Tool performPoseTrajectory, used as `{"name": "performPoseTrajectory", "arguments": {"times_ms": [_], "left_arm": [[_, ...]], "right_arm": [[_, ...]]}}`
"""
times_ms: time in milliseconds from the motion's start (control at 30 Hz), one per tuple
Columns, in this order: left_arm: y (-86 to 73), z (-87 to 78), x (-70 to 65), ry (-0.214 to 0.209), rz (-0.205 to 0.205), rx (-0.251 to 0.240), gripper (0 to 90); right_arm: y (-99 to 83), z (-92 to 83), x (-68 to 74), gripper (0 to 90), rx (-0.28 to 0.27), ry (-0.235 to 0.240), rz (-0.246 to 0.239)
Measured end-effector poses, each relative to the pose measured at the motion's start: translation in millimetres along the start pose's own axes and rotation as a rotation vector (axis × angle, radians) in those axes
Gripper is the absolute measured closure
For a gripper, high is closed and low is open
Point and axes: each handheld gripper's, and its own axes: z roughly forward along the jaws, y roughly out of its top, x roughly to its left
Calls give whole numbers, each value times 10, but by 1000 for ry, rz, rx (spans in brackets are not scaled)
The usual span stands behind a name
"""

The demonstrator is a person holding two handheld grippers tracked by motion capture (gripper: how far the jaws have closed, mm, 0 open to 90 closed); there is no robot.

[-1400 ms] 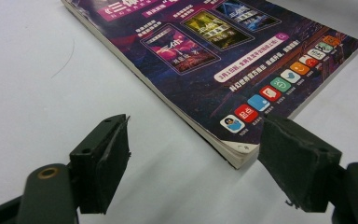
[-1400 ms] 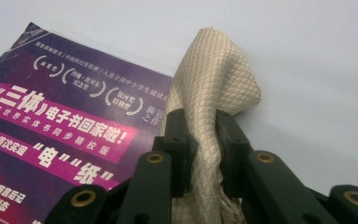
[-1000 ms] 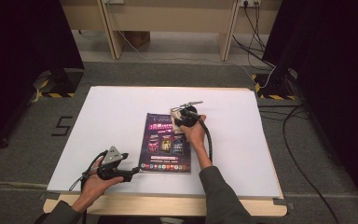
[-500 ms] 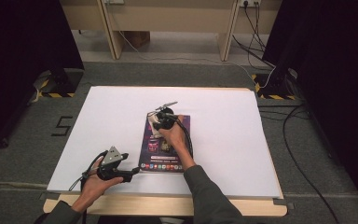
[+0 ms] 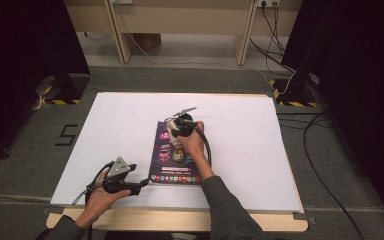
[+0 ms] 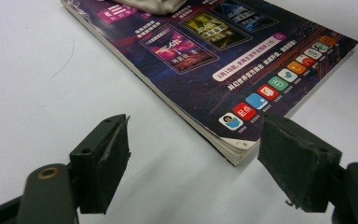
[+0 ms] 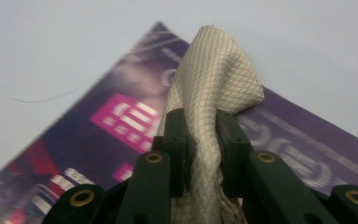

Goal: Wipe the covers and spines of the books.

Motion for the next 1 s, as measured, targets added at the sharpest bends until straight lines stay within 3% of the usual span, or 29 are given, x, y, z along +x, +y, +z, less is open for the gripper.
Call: {"name": "performPoseTrajectory", "arguments": {"times_ms": [100,167,233,400,467,567,767,900,1000], "left_arm": [[1,6,1,1,-1,2,238],[3,8,3,2,-1,3,238],[4,6,8,4,-2,6,238],[9,-24,48,30,-15,-5,237],[6,-39,79,62,-32,-1,237],[-14,-64,149,152,-58,17,238],[-24,-106,217,209,-105,9,238],[-26,-116,234,227,-113,10,239],[-29,-124,240,238,-114,5,244]], "right_arm": [[-68,-65,-129,769,-14,0,38],[-106,-82,-122,773,-23,10,51],[-131,-96,-61,773,-21,21,25],[-212,-119,228,773,-6,107,-51],[-260,-143,359,774,-5,124,-93],[-347,-209,571,774,9,148,-166],[-516,-307,864,774,15,213,-216],[-627,-362,1043,774,17,277,-244],[-696,-401,1168,774,20,299,-271]]}}
